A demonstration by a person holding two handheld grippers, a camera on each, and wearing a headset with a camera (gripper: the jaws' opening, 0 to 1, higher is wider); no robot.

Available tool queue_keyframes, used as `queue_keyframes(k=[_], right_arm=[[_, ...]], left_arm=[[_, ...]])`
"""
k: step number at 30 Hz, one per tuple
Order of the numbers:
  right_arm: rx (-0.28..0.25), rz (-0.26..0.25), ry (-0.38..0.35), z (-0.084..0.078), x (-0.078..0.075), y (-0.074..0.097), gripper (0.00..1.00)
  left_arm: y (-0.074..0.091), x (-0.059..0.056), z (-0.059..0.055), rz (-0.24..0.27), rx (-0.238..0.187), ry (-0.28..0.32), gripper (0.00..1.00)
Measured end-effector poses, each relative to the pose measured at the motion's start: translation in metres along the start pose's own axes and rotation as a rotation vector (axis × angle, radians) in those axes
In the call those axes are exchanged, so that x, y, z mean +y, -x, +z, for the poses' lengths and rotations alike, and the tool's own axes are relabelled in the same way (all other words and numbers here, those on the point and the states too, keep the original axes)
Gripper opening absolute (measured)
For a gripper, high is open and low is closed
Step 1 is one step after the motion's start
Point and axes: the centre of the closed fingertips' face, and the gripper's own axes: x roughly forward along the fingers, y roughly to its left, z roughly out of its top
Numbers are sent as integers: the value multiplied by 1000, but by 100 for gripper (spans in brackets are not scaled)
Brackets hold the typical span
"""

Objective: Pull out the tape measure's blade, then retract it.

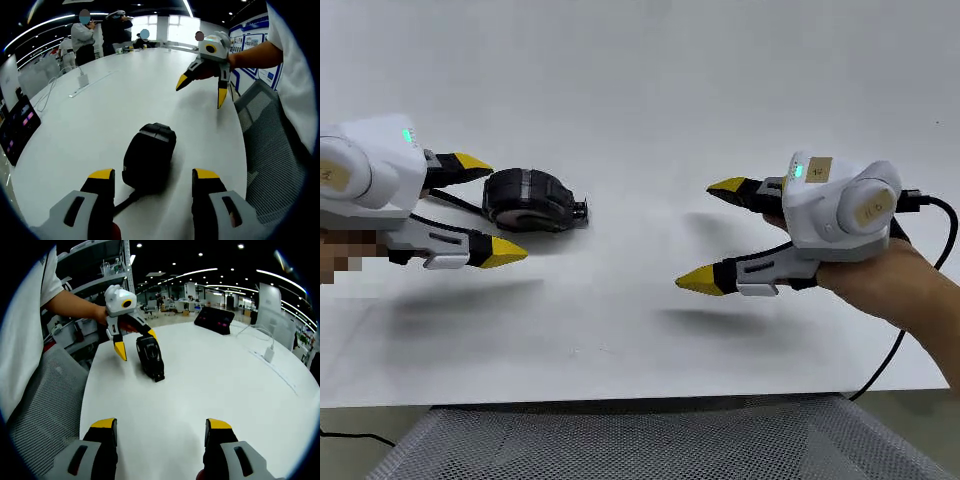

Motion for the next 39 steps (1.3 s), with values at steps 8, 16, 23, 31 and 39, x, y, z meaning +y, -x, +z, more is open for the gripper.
queue_keyframes(k=[8, 16, 23, 31, 39], right_arm=[[4, 19, 12, 3, -4, -9, 68], [6, 30, 23, 5, -5, -14, 67], [10, 41, 24, 5, -5, -17, 66], [6, 44, 33, 6, -6, -20, 65], [-1, 46, 45, 10, -7, -23, 62]], left_arm=[[-6, 4, -7, -19, 28, -39, 49], [-9, 6, -5, -32, 30, -51, 41], [-13, 7, -5, -39, 34, -65, 35], [-14, 8, -5, -46, 37, -66, 31], [-14, 7, -5, -57, 38, -69, 31]])
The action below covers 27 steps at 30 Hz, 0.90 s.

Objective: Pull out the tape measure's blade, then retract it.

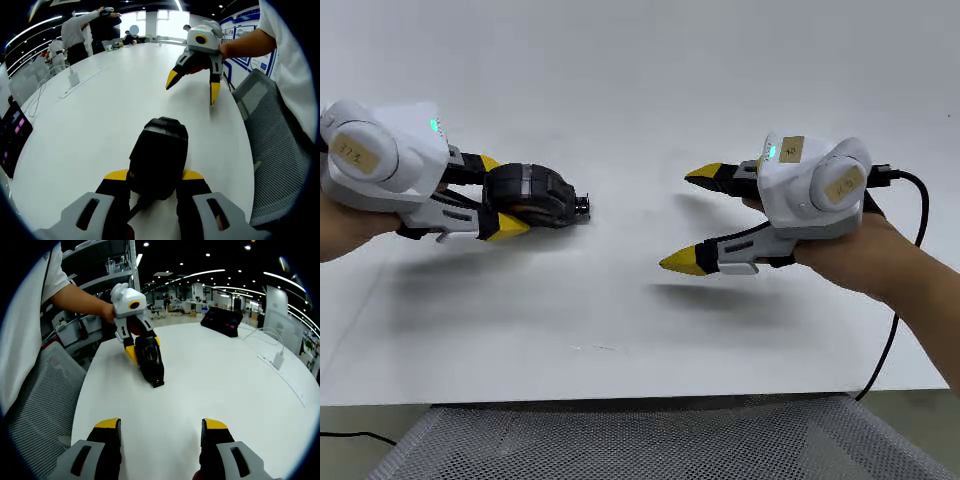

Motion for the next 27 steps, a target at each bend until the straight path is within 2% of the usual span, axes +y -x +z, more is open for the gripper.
queue_keyframes(k=[8, 13, 27], right_arm=[[-4, 8, 32, 6, -1, -13, 53], [-7, 17, 48, 10, -2, -20, 50], [-15, 47, 118, 20, -1, -45, 42]], left_arm=[[0, 0, -1, -12, 17, 2, 30], [0, 1, -2, -8, 32, -22, 29], [-1, 2, -3, -11, 32, -29, 28]])
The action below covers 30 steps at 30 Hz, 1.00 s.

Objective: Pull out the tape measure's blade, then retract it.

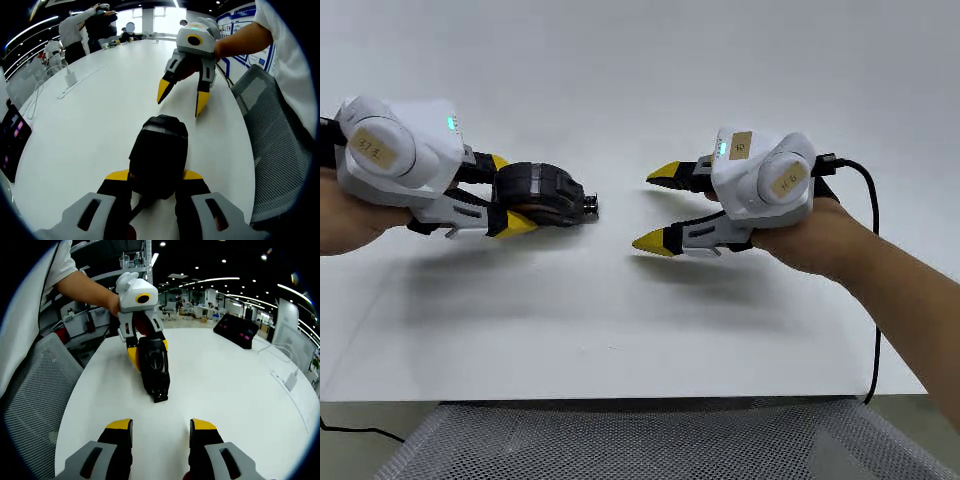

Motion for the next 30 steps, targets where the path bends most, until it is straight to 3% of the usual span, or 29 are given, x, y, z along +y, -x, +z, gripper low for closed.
queue_keyframes(k=[30], right_arm=[[-56, 68, 99, 21, -2, -38, 19]], left_arm=[[-1, 0, -1, -6, 15, -9, 28]])
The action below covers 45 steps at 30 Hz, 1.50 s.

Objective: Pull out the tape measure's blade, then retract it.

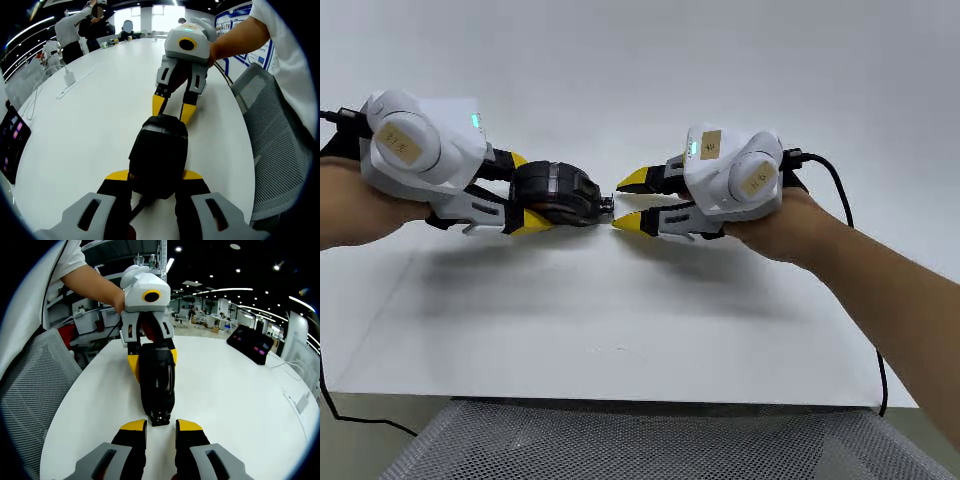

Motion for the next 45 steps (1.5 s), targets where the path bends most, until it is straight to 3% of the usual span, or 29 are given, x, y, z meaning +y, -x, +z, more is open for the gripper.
queue_keyframes(k=[22, 45], right_arm=[[-4, 31, 12, -2, 1, -15, 12], [-9, 43, 35, 2, 3, -14, 10]], left_arm=[[0, -1, 0, -3, 6, -5, 28], [0, 0, -1, -5, 11, -12, 28]])
